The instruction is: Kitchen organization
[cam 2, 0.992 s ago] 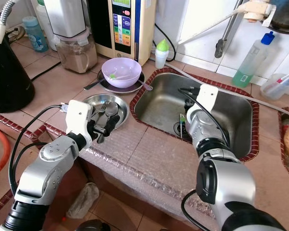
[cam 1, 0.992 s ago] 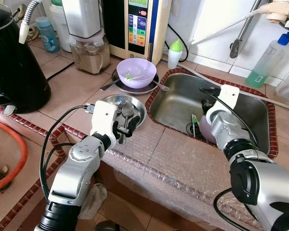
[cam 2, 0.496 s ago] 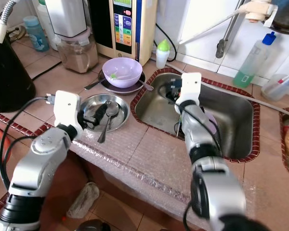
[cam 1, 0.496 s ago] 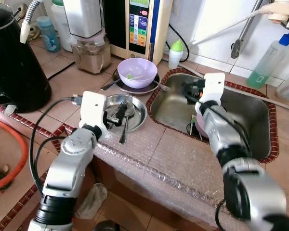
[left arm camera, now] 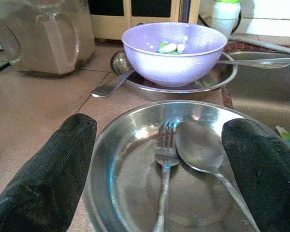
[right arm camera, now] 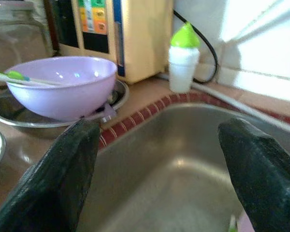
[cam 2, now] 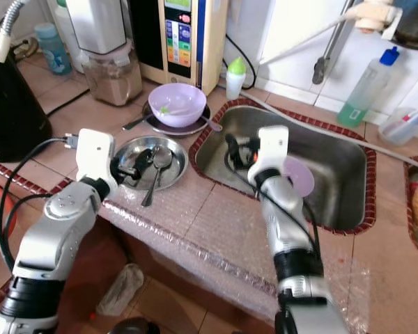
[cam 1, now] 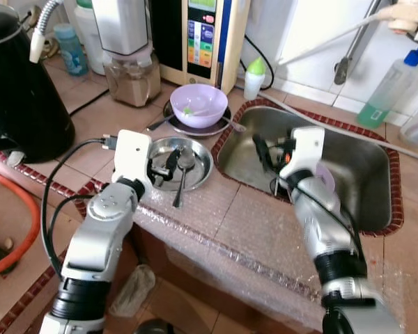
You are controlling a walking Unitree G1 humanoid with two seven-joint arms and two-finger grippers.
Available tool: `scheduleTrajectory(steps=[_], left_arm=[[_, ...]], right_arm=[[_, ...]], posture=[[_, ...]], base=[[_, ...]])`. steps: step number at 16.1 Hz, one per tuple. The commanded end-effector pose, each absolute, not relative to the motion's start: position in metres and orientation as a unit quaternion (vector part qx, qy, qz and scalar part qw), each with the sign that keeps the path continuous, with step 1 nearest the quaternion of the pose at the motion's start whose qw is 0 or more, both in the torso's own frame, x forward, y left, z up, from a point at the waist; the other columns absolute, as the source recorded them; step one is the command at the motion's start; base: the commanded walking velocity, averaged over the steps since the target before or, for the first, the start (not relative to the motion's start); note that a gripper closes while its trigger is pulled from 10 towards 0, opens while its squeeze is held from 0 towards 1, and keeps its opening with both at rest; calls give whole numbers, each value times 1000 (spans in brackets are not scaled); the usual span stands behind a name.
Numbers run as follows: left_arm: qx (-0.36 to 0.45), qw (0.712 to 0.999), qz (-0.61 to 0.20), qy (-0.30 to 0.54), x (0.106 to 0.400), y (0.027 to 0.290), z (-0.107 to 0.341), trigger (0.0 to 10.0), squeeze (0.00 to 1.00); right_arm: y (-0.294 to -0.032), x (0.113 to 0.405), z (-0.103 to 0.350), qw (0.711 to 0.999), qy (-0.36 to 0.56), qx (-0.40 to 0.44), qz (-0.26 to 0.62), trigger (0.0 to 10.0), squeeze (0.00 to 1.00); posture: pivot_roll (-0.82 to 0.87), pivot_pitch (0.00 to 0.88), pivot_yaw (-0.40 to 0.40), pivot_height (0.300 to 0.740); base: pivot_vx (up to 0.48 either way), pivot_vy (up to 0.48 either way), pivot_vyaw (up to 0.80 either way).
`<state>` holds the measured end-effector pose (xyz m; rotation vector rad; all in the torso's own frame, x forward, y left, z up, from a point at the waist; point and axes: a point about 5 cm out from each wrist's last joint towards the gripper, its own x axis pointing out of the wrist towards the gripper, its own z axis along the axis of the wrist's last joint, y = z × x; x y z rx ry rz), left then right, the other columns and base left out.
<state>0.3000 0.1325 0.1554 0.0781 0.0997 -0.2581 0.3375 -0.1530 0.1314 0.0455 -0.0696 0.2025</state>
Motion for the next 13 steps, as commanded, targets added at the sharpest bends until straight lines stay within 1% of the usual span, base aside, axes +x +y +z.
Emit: scheduleTrajectory(steps=[1,3,4,6,7,10,13], left_arm=[[37,989,-128,58,295,129,152,10000,0],[35,988,-135,62,292,127,150,10000,0],[35,988,-137,65,290,126,147,10000,0],[48,988,-125,73,290,129,144,10000,0],[71,989,-106,79,291,137,141,10000,0],[81,988,-101,86,295,144,142,10000,0],[100,982,-120,109,304,148,142,10000,0]], right_arm=[[-151,331,136,994,-38,35,94,10000,0],[-149,324,132,995,-30,41,90,10000,0],[-147,317,126,995,-20,51,86,10000,0],[-146,312,123,995,-12,53,85,10000,0],[-146,309,123,995,-6,54,81,10000,0],[-145,307,123,995,0,53,83,10000,0],[-142,309,125,994,1,53,93,10000,0]], posture=[[49,11,-13,740],[49,12,-13,740],[49,9,-12,740],[48,8,-12,740],[49,5,-14,740],[51,0,-16,740],[51,0,-15,740]], base=[[0,0,0],[0,0,-528],[0,0,0],[0,0,0],[0,0,0],[0,0,0],[0,0,0]])
